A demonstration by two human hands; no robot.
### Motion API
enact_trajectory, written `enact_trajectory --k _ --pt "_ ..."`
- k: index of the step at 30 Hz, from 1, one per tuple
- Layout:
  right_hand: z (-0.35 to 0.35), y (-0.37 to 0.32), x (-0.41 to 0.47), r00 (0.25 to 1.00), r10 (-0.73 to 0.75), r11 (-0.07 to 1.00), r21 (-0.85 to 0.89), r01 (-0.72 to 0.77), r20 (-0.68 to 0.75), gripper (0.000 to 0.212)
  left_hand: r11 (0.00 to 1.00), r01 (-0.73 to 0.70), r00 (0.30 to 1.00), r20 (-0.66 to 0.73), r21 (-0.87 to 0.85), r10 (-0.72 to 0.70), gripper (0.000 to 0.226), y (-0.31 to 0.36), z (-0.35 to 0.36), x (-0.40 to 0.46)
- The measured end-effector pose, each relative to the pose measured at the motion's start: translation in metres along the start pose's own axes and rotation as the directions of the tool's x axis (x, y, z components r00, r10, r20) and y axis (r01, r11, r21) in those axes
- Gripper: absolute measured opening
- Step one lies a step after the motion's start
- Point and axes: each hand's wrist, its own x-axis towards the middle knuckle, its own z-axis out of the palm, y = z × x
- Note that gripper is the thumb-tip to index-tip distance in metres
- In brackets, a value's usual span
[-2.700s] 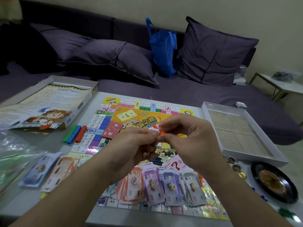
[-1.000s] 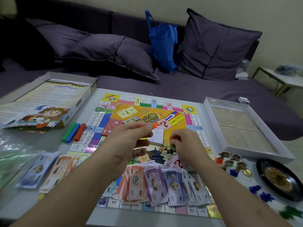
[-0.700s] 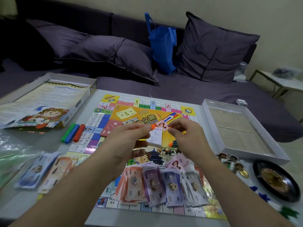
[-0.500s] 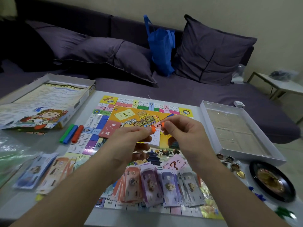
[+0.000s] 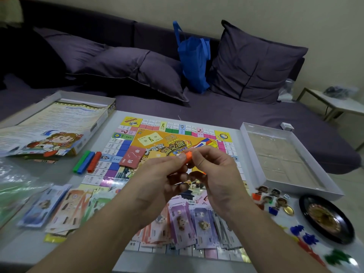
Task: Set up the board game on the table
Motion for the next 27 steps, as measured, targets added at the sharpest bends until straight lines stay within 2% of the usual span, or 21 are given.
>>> enact_trajectory --k 4,6,9,13,15,17,18,19,22,25,27 --pt "0.003 -0.003 0.001 0.998 0.019 0.999 0.031 -0.021 0.055 0.016 0.992 0.058 0.998 0.033 -0.114 -0.055 0.022 -0.002 0.003 -0.003" --pt "0.003 -0.007 0.003 0.998 -0.004 1.000 -0.023 0.005 0.061 0.017 0.987 0.073 0.997 0.038 -0.142 -0.068 0.024 -0.002 0.005 -0.004" --pt "-0.001 -0.011 0.004 0.998 -0.037 0.989 -0.143 0.044 0.052 0.024 0.994 0.060 0.998 -0.015 -0.094 -0.062 0.027 0.001 0.007 -0.004" --pt "-0.021 -0.016 0.014 1.000 0.003 0.965 -0.261 -0.007 -0.013 0.031 0.997 0.054 0.991 -0.122 -0.052 -0.060 0.032 0.003 0.004 0.000" --pt "-0.040 -0.008 0.023 0.994 -0.042 0.853 -0.522 -0.018 -0.102 0.027 0.998 0.058 0.986 -0.158 -0.015 -0.059 0.031 0.003 -0.002 0.002" --pt "-0.058 0.008 0.030 0.992 -0.024 0.611 -0.787 -0.086 -0.127 0.030 0.998 0.060 0.983 -0.174 0.015 -0.056 0.030 0.005 -0.007 0.003" --pt "-0.064 0.017 0.033 0.991 0.020 0.500 -0.857 -0.123 -0.131 0.031 0.998 0.060 0.983 -0.177 0.025 -0.055 0.030 0.006 -0.008 0.003" --pt "-0.068 0.026 0.035 0.990 0.066 0.433 -0.890 -0.143 -0.128 0.032 0.998 0.059 0.983 -0.178 0.037 -0.052 0.030 0.007 -0.009 0.003" --pt "-0.069 0.048 0.038 0.991 0.119 0.360 -0.928 -0.101 -0.062 0.030 0.993 0.054 0.985 -0.171 0.106 -0.035 0.027 0.009 -0.010 0.003" --pt "-0.066 0.057 0.041 0.998 0.056 0.290 -0.956 -0.033 -0.017 0.009 0.987 0.044 0.990 -0.137 0.157 -0.022 0.022 0.012 -0.009 0.004" --pt "-0.064 0.059 0.043 0.999 0.038 0.278 -0.961 -0.003 0.008 0.017 0.985 0.042 0.991 -0.129 0.167 -0.020 0.017 0.013 -0.010 0.005"
